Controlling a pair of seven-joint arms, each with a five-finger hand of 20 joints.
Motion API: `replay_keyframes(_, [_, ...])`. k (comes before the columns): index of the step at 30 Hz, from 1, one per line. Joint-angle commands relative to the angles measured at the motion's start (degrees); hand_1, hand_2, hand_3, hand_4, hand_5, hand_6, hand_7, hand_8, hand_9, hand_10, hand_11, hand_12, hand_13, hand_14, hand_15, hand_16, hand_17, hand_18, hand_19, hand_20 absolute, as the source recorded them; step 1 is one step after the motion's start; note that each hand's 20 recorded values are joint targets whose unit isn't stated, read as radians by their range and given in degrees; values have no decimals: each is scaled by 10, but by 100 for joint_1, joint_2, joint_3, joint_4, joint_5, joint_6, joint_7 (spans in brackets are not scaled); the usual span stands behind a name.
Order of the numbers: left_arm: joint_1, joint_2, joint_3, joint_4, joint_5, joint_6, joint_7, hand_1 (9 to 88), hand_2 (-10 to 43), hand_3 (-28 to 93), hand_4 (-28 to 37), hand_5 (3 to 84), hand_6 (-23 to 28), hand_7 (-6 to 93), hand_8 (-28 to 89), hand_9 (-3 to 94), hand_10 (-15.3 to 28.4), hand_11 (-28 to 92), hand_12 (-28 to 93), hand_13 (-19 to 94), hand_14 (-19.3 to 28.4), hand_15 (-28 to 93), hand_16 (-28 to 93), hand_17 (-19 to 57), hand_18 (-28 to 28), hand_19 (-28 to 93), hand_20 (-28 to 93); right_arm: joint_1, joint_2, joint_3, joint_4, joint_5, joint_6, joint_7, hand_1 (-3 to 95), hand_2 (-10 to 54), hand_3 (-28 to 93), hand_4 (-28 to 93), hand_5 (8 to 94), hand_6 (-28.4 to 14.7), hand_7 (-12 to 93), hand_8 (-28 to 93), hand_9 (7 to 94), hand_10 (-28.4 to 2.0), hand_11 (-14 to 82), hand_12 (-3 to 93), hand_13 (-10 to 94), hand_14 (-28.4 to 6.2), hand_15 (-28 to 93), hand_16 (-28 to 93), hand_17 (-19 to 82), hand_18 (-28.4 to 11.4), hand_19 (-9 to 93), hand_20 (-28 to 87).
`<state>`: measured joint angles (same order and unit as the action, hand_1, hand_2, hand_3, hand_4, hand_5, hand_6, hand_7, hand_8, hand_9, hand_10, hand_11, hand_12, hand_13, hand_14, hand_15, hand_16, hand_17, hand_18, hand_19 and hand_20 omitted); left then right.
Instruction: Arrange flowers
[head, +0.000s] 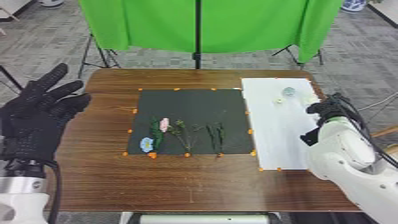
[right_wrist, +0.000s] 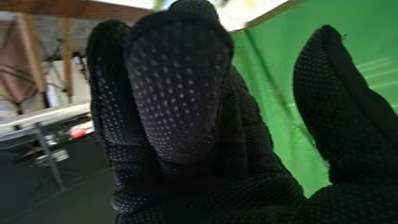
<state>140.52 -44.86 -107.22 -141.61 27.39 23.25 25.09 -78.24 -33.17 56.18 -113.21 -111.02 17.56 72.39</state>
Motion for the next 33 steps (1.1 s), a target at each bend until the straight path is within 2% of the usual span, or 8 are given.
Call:
replay_keyframes(1, [-18,-132,38,-4,55,-25,-159,207,91,777,-277,355,92,138,-89,332,214,313,128,292,284,671,-139,0,256,664,491,201,77,-200,364,468,-293,54,370,-51,714,-235,497,-80,79,-101,882,-181,166,110,937,-43,525,124,607,-174,932,-282])
replay_keyframes(10, [-76,-143,101,11,69,-48,-180,209,90,777,-275,356,92,138,-89,333,214,314,126,289,284,668,-138,0,255,657,501,543,92,-515,676,544,-495,114,383,-59,712,-232,454,-65,77,-96,882,-182,170,111,937,-43,530,116,604,-179,932,-283])
replay_keyframes(17, [-9,-100,118,2,34,-36,-57,210,90,778,-274,357,93,139,-88,333,215,316,126,289,284,667,-137,0,255,654,504,686,229,-744,708,297,-376,81,389,-65,714,-232,451,-55,90,-101,883,-176,172,112,937,-41,531,115,609,-175,932,-283])
replay_keyframes(19, [-56,-94,127,23,44,-67,-111,210,89,779,-273,358,93,139,-89,335,216,318,126,290,284,666,-137,0,255,653,504,771,250,-822,756,387,-392,52,389,-66,715,-233,452,-51,93,-102,884,-175,172,112,937,-40,532,115,610,-173,932,-283])
replay_keyframes(23, [-124,-63,183,48,44,-100,-104,211,89,779,-273,358,93,140,-89,336,215,319,126,290,284,666,-136,0,255,652,505,1205,279,-1251,1010,527,-479,49,389,-69,716,-234,450,-46,96,-105,882,-173,169,112,937,-38,533,117,613,-169,932,-283])
replay_keyframes(28, [-251,-51,224,82,72,-162,-209,213,88,780,-273,359,93,140,-90,336,215,320,126,290,284,666,-136,0,255,652,506,1566,275,-1578,1241,642,-552,104,391,-71,716,-236,447,-38,103,-107,883,-169,169,113,937,-36,533,118,614,-165,932,-283])
replay_keyframes(32, [-268,-70,221,79,96,-197,-265,213,89,779,-273,359,93,140,-89,336,215,319,125,289,284,666,-136,0,255,651,507,1635,260,-1650,1376,751,-640,133,394,-70,713,-238,470,-29,111,-112,886,-164,169,115,937,-36,530,120,613,-164,932,-283])
replay_keyframes(33, [-250,-64,221,77,90,-192,-239,213,89,779,-272,359,93,140,-89,336,215,319,125,289,284,665,-136,0,255,651,507,1662,268,-1702,1388,778,-648,114,396,-71,713,-239,482,-26,112,-112,885,-162,169,115,937,-37,529,121,612,-164,932,-283])
